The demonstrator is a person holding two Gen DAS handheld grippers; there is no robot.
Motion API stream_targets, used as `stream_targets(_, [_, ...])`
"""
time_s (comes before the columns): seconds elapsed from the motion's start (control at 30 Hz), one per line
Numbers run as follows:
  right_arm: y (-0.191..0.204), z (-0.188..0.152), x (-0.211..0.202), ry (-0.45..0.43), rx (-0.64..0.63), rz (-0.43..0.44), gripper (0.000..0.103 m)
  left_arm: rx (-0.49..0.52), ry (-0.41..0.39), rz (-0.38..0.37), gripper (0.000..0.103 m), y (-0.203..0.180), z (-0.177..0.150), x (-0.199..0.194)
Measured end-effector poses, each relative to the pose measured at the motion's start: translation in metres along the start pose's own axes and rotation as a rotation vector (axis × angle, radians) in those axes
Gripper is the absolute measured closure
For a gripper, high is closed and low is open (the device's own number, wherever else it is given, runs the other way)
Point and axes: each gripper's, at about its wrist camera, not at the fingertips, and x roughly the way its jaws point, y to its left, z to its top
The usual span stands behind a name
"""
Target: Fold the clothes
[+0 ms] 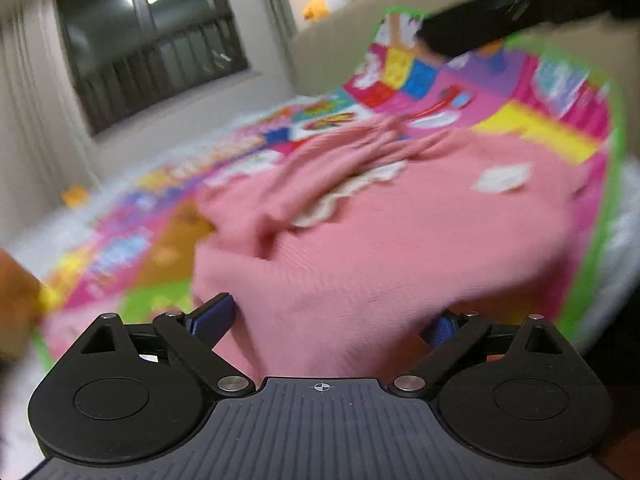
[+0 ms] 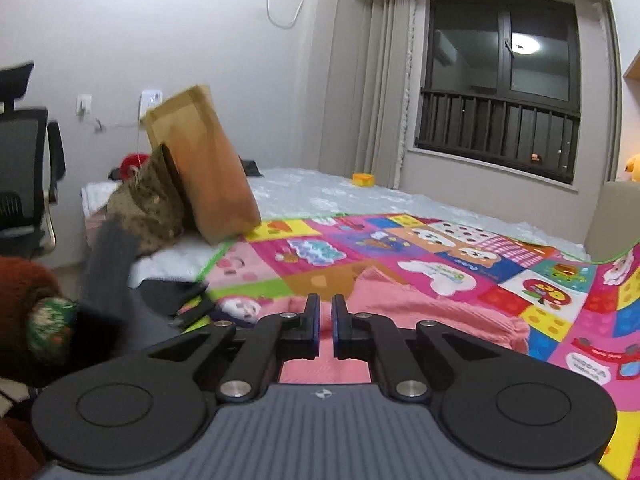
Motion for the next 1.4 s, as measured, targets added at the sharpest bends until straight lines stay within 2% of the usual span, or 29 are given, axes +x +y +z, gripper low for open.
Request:
stream_targets(0.07, [0.000,-0.012,-0.011,0.021,-0.017,-0.039,0.097,0.052,-0.002,0.086,0.006,0.002,-0.004,0.004])
stream_targets(0.13, [-0.003,-0.028,-0.023,0.044,-0.063,-0.098,0.088,0.014,0.013,0.090,0.006,0.021,-0.010,-0.003])
stream_targets(0.2, [-0.005,-0.051,-0.028,0.095,-0.119,-0.175,0.050,-0.051,0.036,0.107,0.005,0.044,-0.017,-0.009])
stream_targets(0.23, [-0.005,-0.060,-0.027,0.124,-0.124,-0.186,0.043,-0.089,0.048,0.121,0.004,0.056,-0.021,-0.012])
stream_targets(0.3, [-0.002,-0.077,-0.023,0.178,-0.126,-0.191,0.043,-0.173,0.063,0.145,0.004,0.077,-0.025,-0.015])
stream_targets(0.37, [0.006,-0.087,-0.017,0.192,-0.155,-0.189,0.037,-0.256,0.061,0.163,0.004,0.095,-0.025,-0.021])
stream_targets(0.47, [0.016,-0.097,-0.001,0.182,-0.205,-0.214,0.023,-0.339,0.019,0.162,0.005,0.112,-0.019,-0.036])
stream_targets(0.57, [0.015,-0.105,0.016,0.176,-0.246,-0.324,0.022,-0.344,-0.012,0.146,0.005,0.114,-0.012,-0.045])
stream_targets(0.7, [-0.012,-0.117,0.032,0.210,-0.244,-0.502,0.021,-0.318,-0.004,0.087,0.005,0.102,-0.016,-0.044])
stream_targets(0.8, [-0.033,-0.108,0.008,0.166,-0.194,-0.618,0.021,-0.282,0.032,0.072,0.005,0.088,-0.025,-0.038])
stream_targets(0.87, [-0.046,-0.102,-0.009,0.135,-0.161,-0.694,0.021,-0.263,0.023,0.113,0.005,0.085,-0.028,-0.041])
stream_targets(0.97, [-0.066,-0.093,-0.035,0.087,-0.109,-0.808,0.021,-0.307,0.005,0.131,0.005,0.095,-0.029,-0.058])
stream_targets(1.07, [-0.075,-0.106,-0.050,0.138,-0.056,-0.823,0.021,-0.340,0.034,0.115,0.005,0.099,-0.039,-0.071])
stream_targets(1.17, [-0.076,-0.127,-0.058,0.212,0.006,-0.821,0.021,-0.347,0.109,0.075,0.005,0.093,-0.058,-0.076])
stream_targets(1.3, [-0.077,-0.146,-0.086,0.258,0.087,-0.883,0.021,-0.357,0.190,0.069,0.005,0.093,-0.080,-0.086])
stream_targets(1.4, [-0.085,-0.149,-0.116,0.229,0.161,-0.887,0.019,-0.415,0.197,0.012,0.005,0.107,-0.084,-0.099])
